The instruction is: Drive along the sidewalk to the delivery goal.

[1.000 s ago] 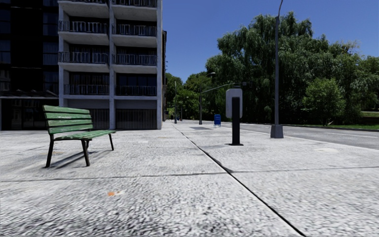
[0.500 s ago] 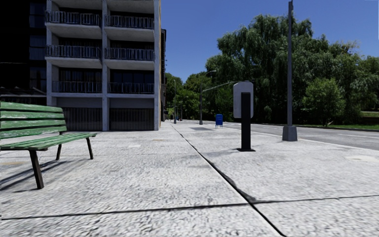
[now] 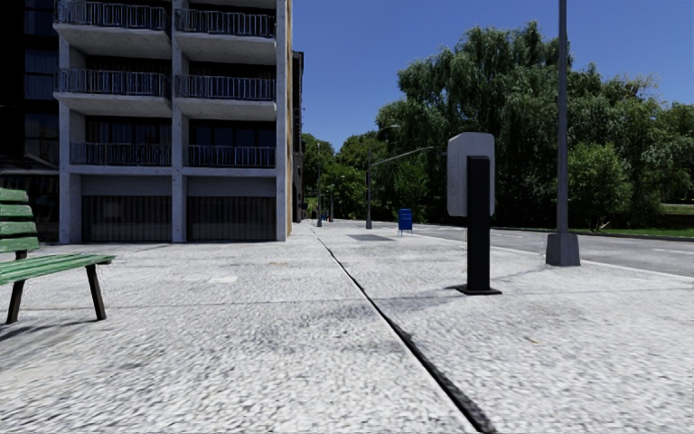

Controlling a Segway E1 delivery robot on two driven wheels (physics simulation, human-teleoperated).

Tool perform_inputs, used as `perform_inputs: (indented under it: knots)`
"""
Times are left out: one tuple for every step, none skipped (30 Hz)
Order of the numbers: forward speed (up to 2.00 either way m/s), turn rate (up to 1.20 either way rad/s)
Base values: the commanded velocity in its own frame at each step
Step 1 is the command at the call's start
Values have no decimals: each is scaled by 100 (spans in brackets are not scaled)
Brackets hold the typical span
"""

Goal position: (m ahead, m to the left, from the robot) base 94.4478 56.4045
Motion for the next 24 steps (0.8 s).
perform_inputs:
  knots:
    - [200, 0]
    - [200, 0]
    - [200, 0]
    - [200, 0]
    - [200, 0]
    - [200, 0]
    - [200, 0]
    - [200, 0]
    - [200, 0]
    - [200, 0]
    - [200, 0]
    - [200, 0]
    - [200, 0]
    - [200, 0]
    - [200, 0]
    - [200, 0]
    - [200, 0]
    - [200, 0]
    - [200, 0]
    - [200, 0]
    - [200, 0]
    - [200, 0]
    - [200, 0]
    - [200, 0]
